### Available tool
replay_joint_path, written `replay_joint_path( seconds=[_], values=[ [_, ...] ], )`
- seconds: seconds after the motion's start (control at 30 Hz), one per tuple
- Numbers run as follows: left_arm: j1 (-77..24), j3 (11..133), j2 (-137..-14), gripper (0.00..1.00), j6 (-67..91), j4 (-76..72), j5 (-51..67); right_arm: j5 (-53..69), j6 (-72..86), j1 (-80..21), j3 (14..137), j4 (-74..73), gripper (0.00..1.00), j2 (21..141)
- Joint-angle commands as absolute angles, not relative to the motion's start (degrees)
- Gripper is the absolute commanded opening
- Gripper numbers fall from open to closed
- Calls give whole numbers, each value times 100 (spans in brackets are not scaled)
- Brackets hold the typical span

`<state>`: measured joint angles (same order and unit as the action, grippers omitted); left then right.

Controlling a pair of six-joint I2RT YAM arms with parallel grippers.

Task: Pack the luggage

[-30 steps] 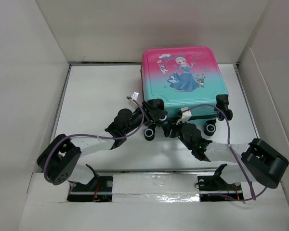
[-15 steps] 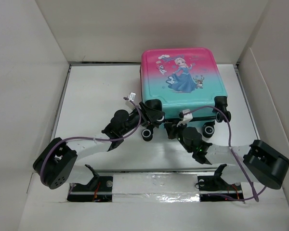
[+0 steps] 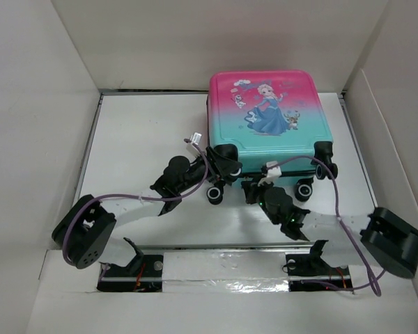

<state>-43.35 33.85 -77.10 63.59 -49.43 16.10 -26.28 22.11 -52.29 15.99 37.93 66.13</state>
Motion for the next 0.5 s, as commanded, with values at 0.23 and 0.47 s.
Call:
replay_joint_path(
  seconds=[0.23,0.47],
  values=[
    [-4553,4219,-7594,0,6485,-7611,2232,-512,2434,-6380,4235,7273,0,9877],
    [-4553,3674,-7445,0,6820,-8068,2153,-544,3110,-6373,4203,8758,5,10512]
  ],
)
